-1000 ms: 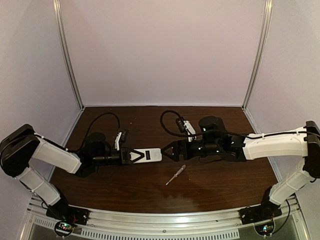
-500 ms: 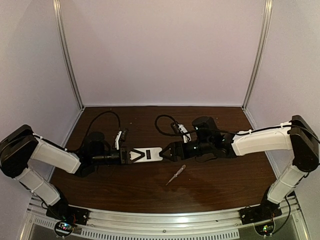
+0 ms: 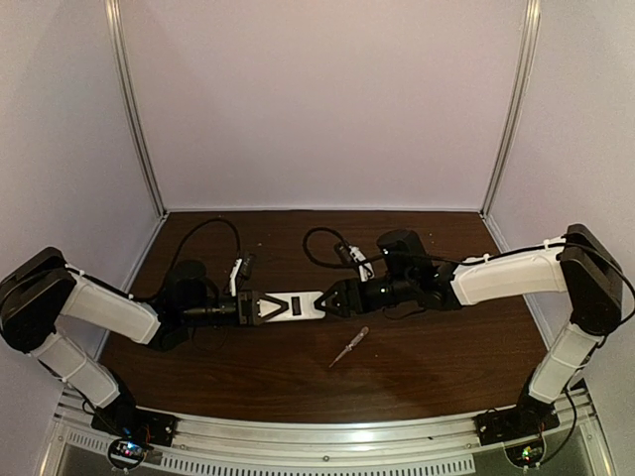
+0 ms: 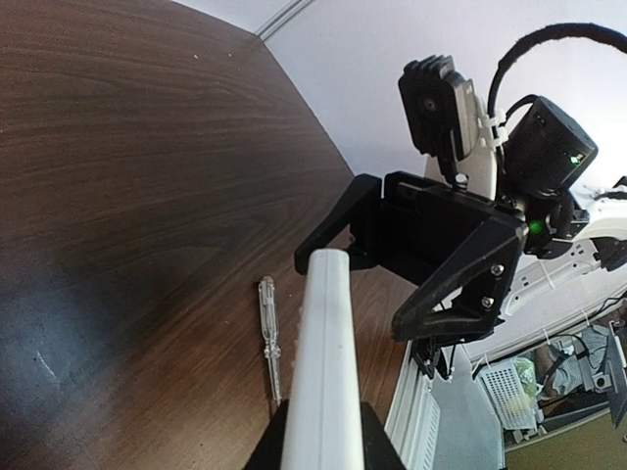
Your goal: Unload the batteries from the remote control
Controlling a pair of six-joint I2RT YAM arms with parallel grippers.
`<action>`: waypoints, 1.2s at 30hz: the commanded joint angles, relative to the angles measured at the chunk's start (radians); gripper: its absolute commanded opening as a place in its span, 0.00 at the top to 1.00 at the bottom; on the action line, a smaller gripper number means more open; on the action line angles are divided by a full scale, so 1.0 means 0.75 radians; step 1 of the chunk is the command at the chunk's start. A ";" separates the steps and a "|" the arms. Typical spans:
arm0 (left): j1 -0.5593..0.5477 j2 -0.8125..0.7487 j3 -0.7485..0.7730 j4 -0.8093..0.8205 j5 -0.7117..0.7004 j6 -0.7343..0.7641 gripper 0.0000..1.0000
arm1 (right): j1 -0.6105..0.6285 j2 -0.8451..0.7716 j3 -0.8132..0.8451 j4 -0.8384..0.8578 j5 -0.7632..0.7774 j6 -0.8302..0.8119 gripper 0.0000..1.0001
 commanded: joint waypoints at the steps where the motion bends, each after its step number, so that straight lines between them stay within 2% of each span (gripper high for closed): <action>1: 0.011 0.017 0.032 0.114 0.032 0.012 1.00 | -0.010 0.024 0.044 0.034 -0.030 -0.002 0.28; 34: 0.011 0.044 0.056 0.125 0.045 0.012 1.00 | -0.012 0.126 0.110 0.062 -0.109 0.003 0.75; 36: 0.011 0.042 0.062 0.120 0.046 0.014 1.00 | -0.011 0.127 0.114 0.057 -0.114 0.001 0.75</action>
